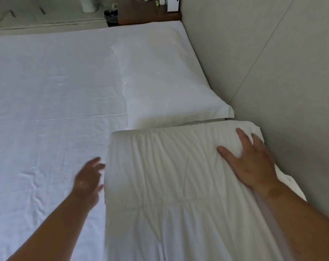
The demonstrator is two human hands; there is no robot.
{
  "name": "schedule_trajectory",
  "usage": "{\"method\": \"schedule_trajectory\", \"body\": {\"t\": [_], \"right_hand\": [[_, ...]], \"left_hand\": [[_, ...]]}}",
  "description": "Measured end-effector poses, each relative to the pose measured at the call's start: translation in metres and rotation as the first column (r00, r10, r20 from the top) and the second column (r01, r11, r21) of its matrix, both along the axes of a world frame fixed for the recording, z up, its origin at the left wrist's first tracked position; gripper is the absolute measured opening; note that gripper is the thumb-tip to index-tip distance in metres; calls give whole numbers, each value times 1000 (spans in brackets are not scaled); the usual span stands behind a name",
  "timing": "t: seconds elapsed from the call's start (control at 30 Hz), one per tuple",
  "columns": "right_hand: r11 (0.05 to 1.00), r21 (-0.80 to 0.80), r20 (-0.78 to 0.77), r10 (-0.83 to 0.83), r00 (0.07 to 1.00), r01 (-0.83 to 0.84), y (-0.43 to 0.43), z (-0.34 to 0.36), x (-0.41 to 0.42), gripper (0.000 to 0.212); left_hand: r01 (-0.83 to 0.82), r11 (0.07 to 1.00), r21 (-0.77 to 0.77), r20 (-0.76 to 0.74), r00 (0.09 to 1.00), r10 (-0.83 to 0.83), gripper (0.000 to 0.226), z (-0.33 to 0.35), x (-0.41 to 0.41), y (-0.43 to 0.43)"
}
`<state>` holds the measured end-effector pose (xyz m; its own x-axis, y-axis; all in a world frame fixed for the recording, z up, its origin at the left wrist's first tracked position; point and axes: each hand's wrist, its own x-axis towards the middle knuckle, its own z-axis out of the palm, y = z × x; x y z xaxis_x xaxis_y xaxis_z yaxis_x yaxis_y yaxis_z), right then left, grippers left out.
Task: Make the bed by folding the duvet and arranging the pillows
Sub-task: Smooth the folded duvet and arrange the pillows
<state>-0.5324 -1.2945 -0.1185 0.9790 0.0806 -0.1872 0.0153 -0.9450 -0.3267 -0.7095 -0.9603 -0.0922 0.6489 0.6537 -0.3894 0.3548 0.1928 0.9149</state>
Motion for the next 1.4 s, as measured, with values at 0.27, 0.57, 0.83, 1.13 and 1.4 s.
{"method": "schedule_trajectory", "body": {"t": [0.27,0.57,0.83,1.13,1.4], "right_hand": [[875,-237,8,436,900,-422,36,11,2,81],[932,-198,-311,235,921,-305,-17,-43,39,86],[894,-176,-69,407,911,-413,-7,15,-87,79],[920,-155,-159,336,928,-360,-99,3,-162,80],[973,-106,-231,177,957,-205,-155,5,-265,80]], "left_hand": [[761,-47,647,-699,567,-435,71,-8,69,-89],[931,39,363,-877,356,-322,81,-85,89,-75],[843,-178,508,-802,387,-455,70,-31,44,-125],[906,-91,414,-843,344,-415,78,-20,17,-149],[853,-315,416,-834,220,-506,82,-25,-138,-206]]}}
